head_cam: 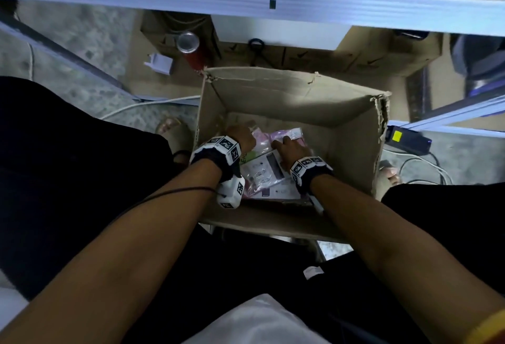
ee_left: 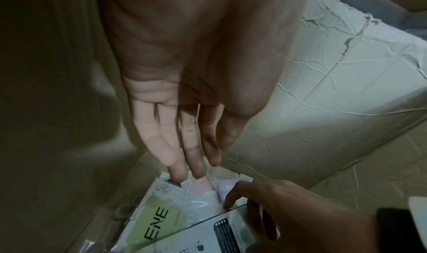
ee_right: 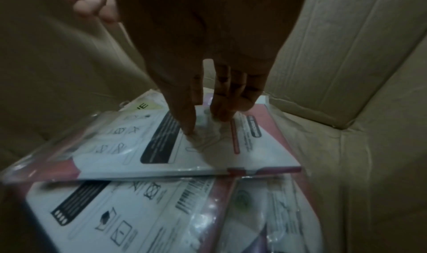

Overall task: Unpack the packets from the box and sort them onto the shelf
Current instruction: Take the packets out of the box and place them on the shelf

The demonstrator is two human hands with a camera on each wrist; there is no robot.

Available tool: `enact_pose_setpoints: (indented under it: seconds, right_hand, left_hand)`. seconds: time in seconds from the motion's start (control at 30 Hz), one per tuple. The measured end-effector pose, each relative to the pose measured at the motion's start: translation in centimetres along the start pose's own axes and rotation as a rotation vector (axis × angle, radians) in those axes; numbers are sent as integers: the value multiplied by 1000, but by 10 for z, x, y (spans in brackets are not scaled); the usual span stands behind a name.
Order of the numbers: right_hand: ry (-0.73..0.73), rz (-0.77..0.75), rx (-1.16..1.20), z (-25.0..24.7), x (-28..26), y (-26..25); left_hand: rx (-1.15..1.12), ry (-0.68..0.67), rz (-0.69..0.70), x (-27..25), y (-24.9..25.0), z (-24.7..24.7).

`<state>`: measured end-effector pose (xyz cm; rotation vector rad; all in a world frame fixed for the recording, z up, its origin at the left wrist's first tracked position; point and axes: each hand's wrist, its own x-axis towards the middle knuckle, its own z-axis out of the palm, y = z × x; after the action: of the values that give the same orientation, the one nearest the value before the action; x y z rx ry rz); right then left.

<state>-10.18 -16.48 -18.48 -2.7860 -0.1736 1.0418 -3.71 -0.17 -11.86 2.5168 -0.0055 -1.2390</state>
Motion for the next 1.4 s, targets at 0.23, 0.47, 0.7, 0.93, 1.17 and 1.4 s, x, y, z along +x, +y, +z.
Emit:
enact_pose_setpoints:
  seconds: [0.23,0.47,0.7,0.93,1.17,1.4]
  right_hand:
    - [68,-36,-116,2,0,-5]
    - [-96,-41,-35,-11,-5,-14]
    - [-204,-16,22,8,-22,-22]
    - [-256,18,35,6,-22,-26]
    - [-126,-31,30,2,-20,-25]
    - [-254,11,65,4,-24,-22]
  left_hand:
    - [40,-22,7,-3,5,1]
    - [46,0,10,-6,9,1]
    - [-47,19,17,-8,6,5]
    - [56,26,25,-8,5,9]
    - [119,5,21,-4,-3,13]
    - [196,4,-8,1,-2,22]
